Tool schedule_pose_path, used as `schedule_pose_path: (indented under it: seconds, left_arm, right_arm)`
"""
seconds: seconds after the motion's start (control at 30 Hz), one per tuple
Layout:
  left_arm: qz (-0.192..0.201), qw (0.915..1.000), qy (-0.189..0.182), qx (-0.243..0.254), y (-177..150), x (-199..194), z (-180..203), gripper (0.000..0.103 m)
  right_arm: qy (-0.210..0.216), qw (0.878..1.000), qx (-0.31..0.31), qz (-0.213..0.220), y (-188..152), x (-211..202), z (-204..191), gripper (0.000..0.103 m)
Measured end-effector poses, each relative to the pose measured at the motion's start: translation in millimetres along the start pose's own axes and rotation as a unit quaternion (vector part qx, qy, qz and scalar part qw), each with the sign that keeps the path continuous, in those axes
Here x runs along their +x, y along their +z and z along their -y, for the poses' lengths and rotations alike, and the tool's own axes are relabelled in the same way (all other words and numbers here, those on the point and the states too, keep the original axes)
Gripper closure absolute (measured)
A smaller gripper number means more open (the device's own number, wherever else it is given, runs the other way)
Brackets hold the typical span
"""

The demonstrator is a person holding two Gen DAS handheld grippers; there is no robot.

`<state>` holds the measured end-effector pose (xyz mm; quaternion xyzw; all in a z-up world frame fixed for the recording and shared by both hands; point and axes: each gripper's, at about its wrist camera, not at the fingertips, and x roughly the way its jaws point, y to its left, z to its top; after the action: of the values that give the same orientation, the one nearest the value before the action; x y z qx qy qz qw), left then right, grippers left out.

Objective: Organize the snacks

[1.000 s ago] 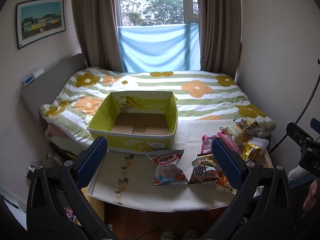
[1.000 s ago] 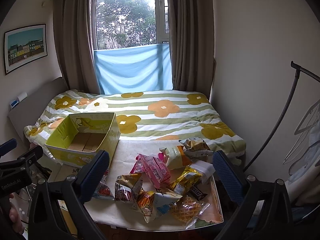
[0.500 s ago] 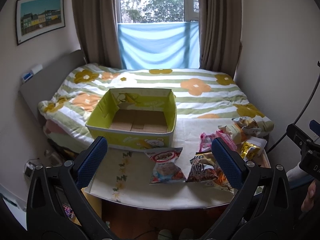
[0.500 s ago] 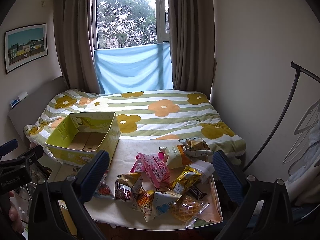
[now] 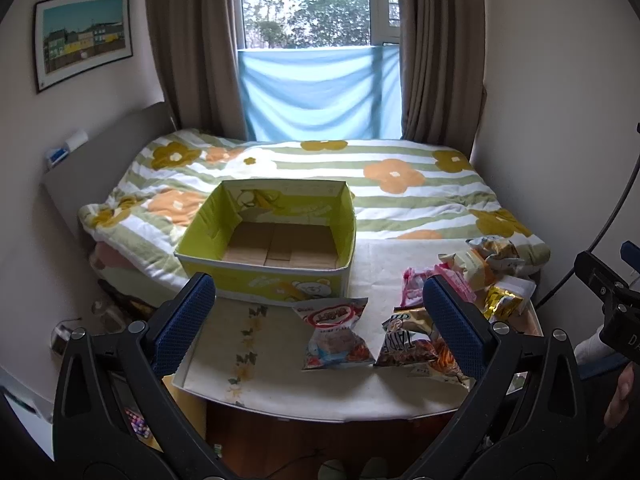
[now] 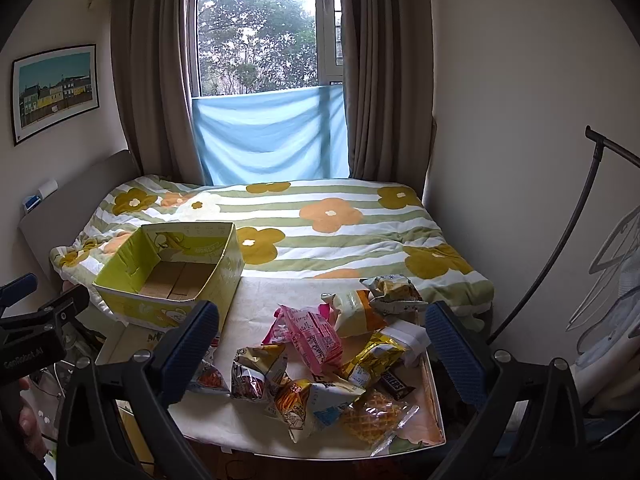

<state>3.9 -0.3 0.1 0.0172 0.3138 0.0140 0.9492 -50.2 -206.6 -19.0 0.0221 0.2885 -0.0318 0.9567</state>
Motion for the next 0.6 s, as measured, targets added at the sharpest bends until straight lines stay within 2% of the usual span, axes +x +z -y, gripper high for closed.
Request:
schedule_pose_path:
  seconds: [0.6]
  left_arm:
    - [-0.004,0.9999,-0.011,0.002,0.3,2.4,0.8,0.000]
  right_arm:
    - [0.001,1.000,-0.003,-0.001,3.0,0.0,0.9,0.000]
